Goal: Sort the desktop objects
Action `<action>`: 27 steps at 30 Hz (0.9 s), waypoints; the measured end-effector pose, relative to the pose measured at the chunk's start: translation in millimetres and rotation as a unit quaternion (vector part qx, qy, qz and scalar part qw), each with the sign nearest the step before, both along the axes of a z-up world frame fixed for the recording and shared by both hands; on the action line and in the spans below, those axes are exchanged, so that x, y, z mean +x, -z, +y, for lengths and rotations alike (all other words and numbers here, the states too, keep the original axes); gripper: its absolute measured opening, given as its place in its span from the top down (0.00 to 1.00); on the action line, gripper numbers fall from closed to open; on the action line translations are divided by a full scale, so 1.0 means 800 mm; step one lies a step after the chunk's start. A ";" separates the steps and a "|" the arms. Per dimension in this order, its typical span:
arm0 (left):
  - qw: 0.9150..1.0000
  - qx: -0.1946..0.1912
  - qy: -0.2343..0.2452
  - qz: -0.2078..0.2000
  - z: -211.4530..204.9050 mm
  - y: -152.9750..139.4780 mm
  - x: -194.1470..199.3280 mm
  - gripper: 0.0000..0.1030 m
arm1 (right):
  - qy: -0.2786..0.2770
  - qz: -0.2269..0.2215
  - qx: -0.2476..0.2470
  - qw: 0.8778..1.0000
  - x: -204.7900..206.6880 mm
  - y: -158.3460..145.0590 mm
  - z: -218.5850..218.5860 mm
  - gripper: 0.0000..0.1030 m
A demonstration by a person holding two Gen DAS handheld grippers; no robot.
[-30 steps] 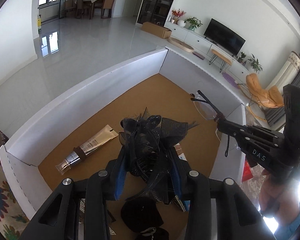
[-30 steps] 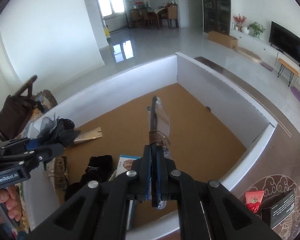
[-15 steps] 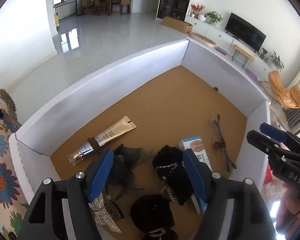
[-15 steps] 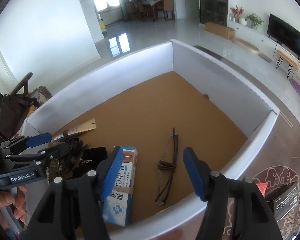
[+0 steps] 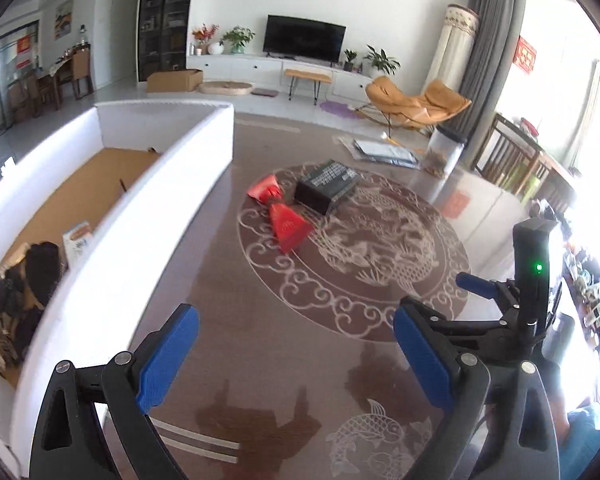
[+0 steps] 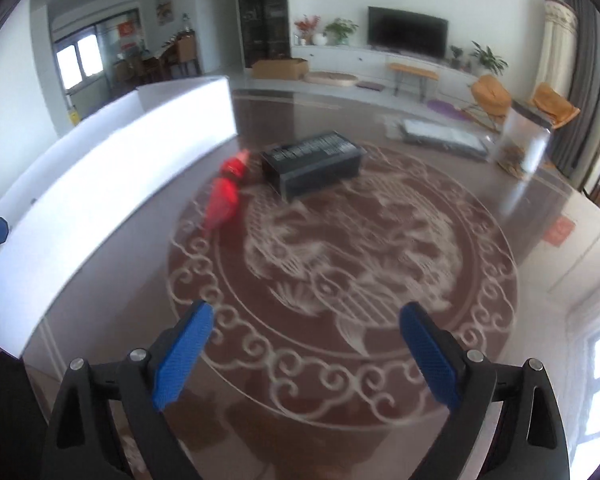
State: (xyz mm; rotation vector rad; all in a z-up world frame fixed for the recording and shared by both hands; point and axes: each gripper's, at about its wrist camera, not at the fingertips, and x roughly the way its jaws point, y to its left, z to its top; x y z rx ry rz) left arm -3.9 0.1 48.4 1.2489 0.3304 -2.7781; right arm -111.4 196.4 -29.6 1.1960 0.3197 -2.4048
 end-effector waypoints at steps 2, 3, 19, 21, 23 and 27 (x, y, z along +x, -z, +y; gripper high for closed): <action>1.000 0.004 0.008 -0.029 0.019 0.034 -0.013 0.04 | 0.029 -0.012 0.014 0.999 0.006 0.020 0.044 0.08; 0.999 0.001 0.008 -0.042 0.027 0.050 -0.014 0.04 | 0.038 -0.017 0.014 0.999 0.011 0.023 0.064 0.08; 0.995 -0.077 -0.004 -0.056 0.038 0.106 -0.022 0.04 | 0.043 -0.011 0.006 0.999 0.020 0.029 0.065 0.00; 0.995 -0.077 -0.002 -0.056 0.038 0.106 -0.021 0.03 | 0.043 -0.011 0.006 0.999 0.020 0.028 0.065 0.00; 0.995 -0.075 0.003 -0.058 0.038 0.107 -0.022 0.00 | 0.043 -0.011 0.006 0.999 0.020 0.029 0.065 0.00; 0.995 -0.075 0.003 -0.058 0.038 0.109 -0.021 0.00 | 0.043 -0.011 0.006 0.999 0.020 0.029 0.065 0.00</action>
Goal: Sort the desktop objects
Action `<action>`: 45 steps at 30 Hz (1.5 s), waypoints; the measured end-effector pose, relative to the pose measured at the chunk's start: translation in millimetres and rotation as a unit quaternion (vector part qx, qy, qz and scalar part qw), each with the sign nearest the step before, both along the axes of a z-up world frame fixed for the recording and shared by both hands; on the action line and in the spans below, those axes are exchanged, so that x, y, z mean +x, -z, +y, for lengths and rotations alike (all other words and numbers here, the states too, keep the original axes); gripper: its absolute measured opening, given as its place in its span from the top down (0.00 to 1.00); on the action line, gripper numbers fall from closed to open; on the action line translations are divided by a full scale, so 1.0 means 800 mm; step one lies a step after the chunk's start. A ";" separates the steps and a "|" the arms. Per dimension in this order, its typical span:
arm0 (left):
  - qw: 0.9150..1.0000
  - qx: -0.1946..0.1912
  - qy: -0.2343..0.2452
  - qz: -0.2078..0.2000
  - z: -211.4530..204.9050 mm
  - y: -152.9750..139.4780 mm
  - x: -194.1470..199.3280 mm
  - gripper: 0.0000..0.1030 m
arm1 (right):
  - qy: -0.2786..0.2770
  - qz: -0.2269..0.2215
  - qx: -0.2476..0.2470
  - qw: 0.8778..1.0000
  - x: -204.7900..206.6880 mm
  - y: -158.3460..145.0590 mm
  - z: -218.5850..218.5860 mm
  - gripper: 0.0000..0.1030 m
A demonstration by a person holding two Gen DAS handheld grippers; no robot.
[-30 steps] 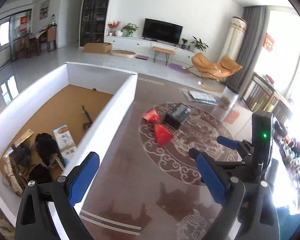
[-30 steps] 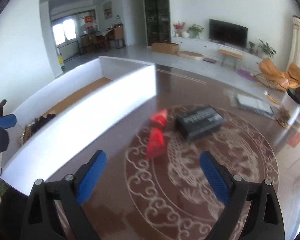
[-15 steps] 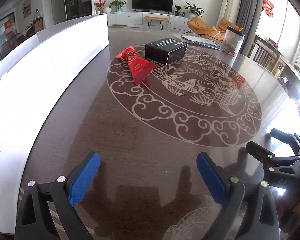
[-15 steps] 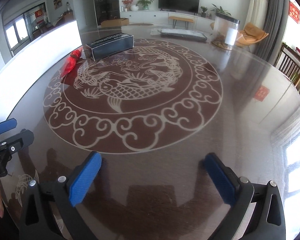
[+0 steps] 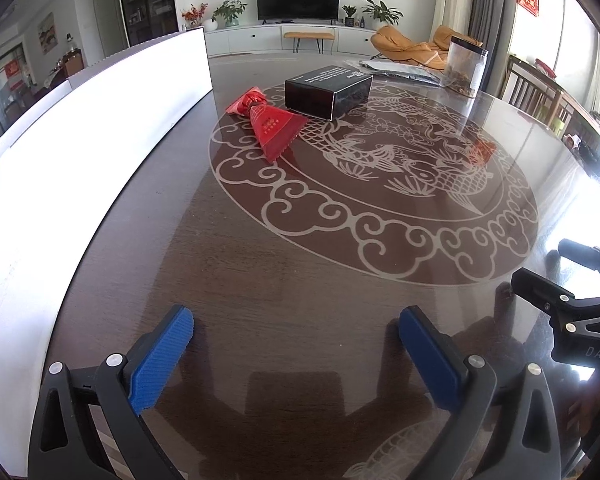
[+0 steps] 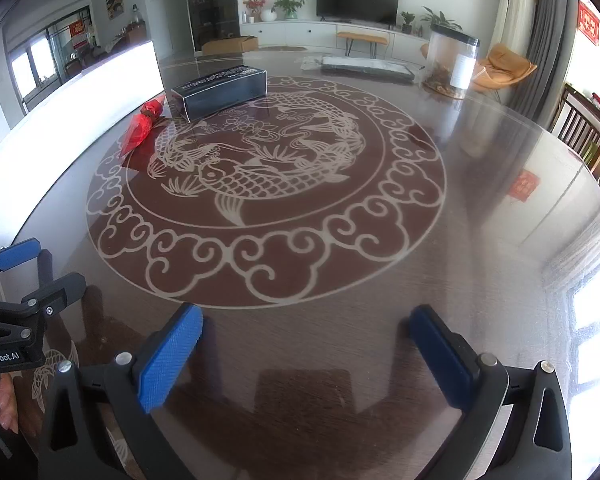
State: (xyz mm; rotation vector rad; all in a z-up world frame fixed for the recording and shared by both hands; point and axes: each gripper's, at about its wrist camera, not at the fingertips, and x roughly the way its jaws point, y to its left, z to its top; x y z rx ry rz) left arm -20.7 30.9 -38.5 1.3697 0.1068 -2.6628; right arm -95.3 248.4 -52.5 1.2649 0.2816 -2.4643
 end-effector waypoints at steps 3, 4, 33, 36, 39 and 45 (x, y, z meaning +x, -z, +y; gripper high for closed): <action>1.000 0.000 0.001 0.000 0.000 -0.001 0.001 0.00 | 0.000 0.000 0.000 1.000 0.000 0.000 0.000 0.00; 1.000 0.000 0.001 0.000 0.000 -0.001 0.001 0.00 | 0.000 0.000 0.000 1.000 0.000 0.000 0.000 0.00; 1.000 0.002 0.007 -0.001 0.000 -0.004 0.002 0.00 | 0.001 -0.001 0.000 1.000 0.000 0.001 -0.001 0.00; 1.000 0.002 0.006 0.000 0.000 -0.004 0.002 0.00 | 0.001 -0.001 0.000 1.000 0.000 0.001 -0.001 0.00; 1.000 0.002 0.006 0.000 0.000 -0.004 0.002 0.00 | 0.001 -0.001 0.000 1.000 0.000 0.001 -0.001 0.00; 1.000 0.002 0.005 0.000 0.000 -0.005 0.002 0.00 | 0.001 -0.001 0.000 1.000 0.000 0.001 -0.001 0.00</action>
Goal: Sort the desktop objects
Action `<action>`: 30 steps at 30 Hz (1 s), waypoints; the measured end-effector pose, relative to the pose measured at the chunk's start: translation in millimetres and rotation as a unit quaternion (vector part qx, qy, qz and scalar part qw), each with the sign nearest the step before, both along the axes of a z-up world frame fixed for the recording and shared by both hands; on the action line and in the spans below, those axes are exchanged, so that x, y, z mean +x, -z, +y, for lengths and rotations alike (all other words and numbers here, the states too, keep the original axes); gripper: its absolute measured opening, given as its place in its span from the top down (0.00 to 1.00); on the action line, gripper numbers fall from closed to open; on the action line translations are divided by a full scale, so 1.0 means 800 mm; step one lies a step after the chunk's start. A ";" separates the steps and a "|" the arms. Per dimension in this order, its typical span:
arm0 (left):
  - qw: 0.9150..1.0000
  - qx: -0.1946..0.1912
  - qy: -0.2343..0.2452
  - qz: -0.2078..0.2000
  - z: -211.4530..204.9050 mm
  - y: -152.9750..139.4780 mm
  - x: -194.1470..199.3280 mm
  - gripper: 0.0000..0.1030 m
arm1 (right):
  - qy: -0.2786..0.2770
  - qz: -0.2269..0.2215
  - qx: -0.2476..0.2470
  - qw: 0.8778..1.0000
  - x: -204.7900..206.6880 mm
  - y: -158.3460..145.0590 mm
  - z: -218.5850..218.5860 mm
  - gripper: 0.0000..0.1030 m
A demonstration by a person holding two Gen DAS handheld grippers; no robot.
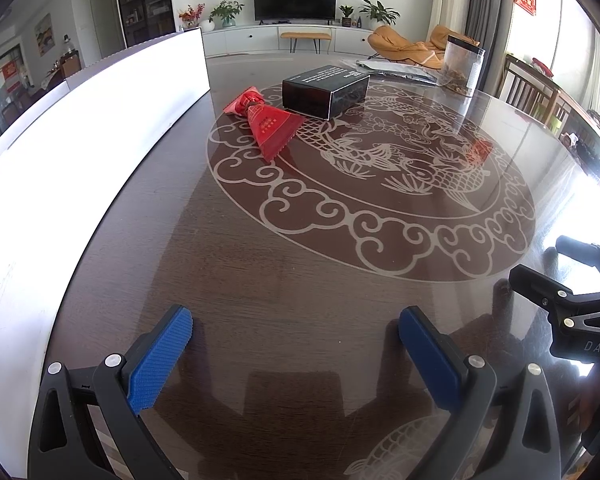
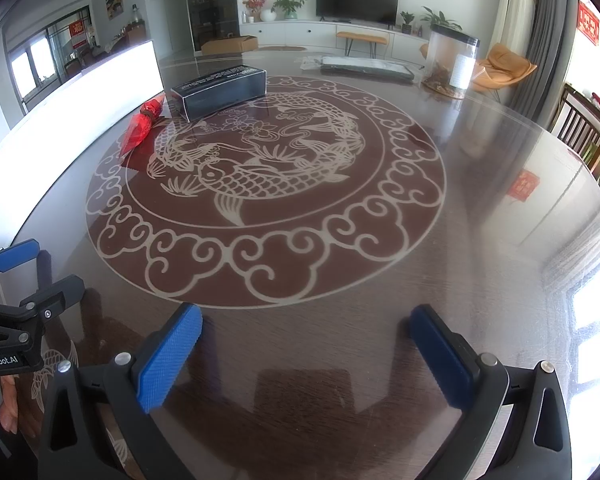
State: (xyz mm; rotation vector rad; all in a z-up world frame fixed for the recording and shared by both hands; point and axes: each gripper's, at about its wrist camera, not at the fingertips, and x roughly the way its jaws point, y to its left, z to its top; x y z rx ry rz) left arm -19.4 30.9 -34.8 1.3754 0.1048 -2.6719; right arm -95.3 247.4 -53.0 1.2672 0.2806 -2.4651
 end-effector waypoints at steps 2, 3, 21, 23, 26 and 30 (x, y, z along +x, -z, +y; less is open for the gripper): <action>1.000 0.000 0.000 0.000 0.000 0.000 0.000 0.00 | 0.000 0.000 0.000 1.000 0.000 0.000 0.000 0.00; 1.000 0.000 0.000 0.000 0.000 0.000 0.000 0.00 | 0.000 0.000 0.000 1.000 0.000 0.000 0.000 0.00; 1.000 0.000 -0.015 0.001 -0.003 0.000 0.002 0.00 | 0.000 0.000 0.000 1.000 0.000 0.000 0.000 0.00; 1.000 0.000 -0.016 0.001 -0.003 0.001 0.002 0.00 | 0.000 0.000 0.000 1.000 0.000 0.000 0.000 0.00; 1.000 0.000 -0.016 0.001 -0.003 0.000 0.002 0.00 | 0.000 0.000 0.000 1.000 0.000 0.000 0.000 0.00; 1.000 -0.001 -0.017 0.001 -0.003 0.000 0.002 0.00 | 0.000 0.000 0.000 1.000 -0.001 0.000 0.000 0.00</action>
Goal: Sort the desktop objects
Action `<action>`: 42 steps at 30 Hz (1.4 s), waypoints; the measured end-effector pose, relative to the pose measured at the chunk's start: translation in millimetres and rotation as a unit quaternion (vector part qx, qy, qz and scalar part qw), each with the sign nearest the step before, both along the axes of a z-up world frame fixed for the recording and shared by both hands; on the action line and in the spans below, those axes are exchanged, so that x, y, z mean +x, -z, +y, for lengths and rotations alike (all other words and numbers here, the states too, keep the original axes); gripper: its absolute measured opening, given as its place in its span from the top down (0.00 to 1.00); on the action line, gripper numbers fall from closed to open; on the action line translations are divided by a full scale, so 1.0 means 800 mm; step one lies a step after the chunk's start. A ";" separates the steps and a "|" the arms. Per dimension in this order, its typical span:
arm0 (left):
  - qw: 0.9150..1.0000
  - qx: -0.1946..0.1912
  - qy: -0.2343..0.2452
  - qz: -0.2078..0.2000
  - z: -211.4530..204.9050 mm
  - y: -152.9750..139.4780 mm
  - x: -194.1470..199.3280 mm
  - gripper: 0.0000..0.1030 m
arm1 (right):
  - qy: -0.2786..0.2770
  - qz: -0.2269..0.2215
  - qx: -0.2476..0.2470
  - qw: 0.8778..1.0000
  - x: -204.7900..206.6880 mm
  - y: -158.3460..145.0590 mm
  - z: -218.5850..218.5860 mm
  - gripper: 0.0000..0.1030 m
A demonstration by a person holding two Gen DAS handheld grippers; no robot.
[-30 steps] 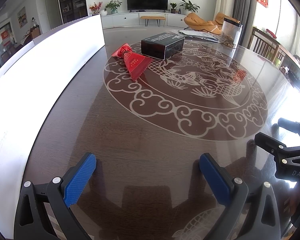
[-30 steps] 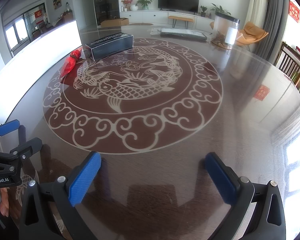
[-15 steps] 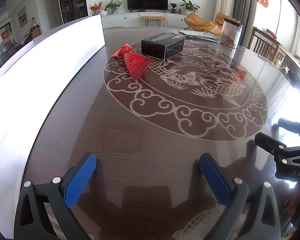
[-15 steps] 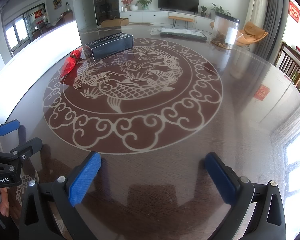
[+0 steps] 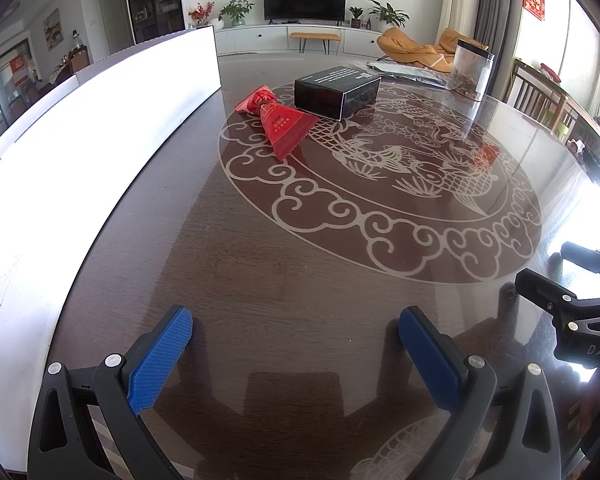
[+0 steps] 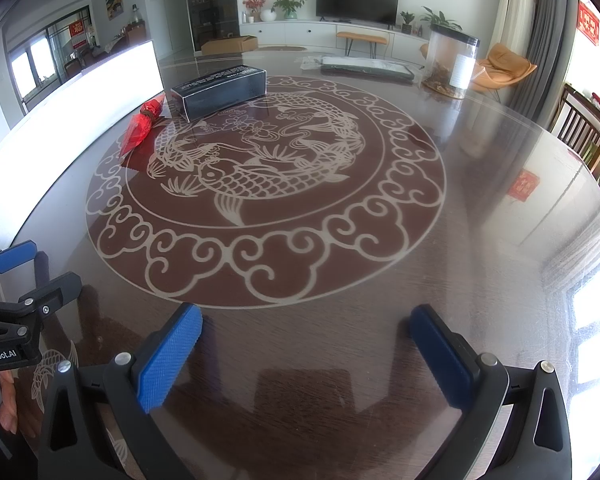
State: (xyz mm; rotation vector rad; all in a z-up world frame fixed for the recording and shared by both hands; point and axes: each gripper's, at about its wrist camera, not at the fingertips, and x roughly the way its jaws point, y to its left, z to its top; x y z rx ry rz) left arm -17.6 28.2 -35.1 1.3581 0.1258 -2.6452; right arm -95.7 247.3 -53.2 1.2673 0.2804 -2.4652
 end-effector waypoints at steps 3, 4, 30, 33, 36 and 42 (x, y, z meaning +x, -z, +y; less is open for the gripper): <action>1.000 0.000 -0.003 -0.001 0.000 0.000 -0.001 0.00 | 0.000 0.000 0.000 1.000 0.000 0.000 0.000 0.00; 1.000 0.000 -0.004 -0.002 0.000 0.000 -0.004 0.00 | 0.000 0.000 0.000 1.000 0.000 0.000 0.000 0.00; 0.998 0.003 -0.067 -0.022 -0.066 -0.001 -0.230 0.00 | 0.000 0.000 0.000 1.000 0.001 0.000 0.000 0.00; 0.998 0.001 -0.055 -0.023 -0.074 -0.002 -0.238 0.00 | 0.000 0.000 0.000 1.000 0.001 0.000 0.000 0.00; 0.997 -0.005 -0.075 -0.004 -0.084 -0.010 -0.228 0.36 | 0.000 0.000 0.000 1.000 0.001 0.000 0.000 0.00; 0.998 -0.015 -0.062 0.011 -0.081 -0.012 -0.184 0.79 | 0.000 0.000 0.000 1.000 0.001 0.000 0.000 0.00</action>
